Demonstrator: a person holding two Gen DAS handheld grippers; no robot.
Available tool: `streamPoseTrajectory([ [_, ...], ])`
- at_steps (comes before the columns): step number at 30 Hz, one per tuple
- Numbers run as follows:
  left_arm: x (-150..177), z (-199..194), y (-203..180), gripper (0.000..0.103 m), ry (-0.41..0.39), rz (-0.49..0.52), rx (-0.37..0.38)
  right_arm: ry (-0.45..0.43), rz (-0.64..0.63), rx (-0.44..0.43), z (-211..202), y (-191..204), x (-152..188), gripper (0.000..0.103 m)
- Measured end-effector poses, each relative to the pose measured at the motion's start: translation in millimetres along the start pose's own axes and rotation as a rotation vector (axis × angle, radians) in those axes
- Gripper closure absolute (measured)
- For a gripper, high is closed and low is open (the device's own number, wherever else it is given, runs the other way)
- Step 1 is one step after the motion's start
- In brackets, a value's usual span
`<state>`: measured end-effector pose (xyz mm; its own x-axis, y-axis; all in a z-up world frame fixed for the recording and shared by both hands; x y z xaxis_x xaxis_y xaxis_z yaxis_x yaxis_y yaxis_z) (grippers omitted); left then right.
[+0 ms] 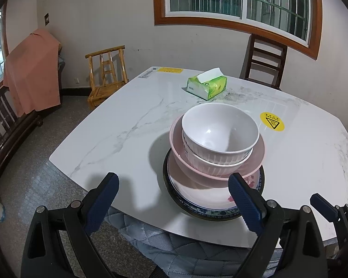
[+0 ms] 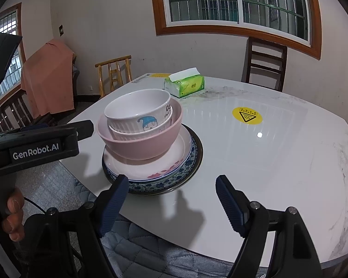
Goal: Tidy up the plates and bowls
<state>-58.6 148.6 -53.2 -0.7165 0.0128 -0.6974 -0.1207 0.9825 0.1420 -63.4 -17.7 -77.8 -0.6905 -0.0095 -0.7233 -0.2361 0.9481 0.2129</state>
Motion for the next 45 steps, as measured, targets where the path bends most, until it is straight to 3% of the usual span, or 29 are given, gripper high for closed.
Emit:
streamPoseTrajectory([
  [35,4.7,6.3,-2.2,0.008,0.015,-0.008,0.01,0.04,0.009,-0.006,8.7,0.8,1.9,0.023],
  [45,6.5,9.4,3.3,0.008,0.034,-0.044,0.044,0.048,0.011,-0.007,10.8,0.4,5.1,0.023],
])
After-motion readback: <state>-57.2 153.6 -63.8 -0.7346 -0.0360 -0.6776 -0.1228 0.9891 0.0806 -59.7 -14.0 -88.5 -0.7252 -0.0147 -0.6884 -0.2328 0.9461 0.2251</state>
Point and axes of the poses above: each gripper's, at about its wrist camera, not at the fingertips, and z roughly the way its jaws point, y to its left, x to its underside, the point moved 5 cm from there along z, roughly the way its jaws point, and after that the axes turned 10 degrees about z, right-handed, at the moved point
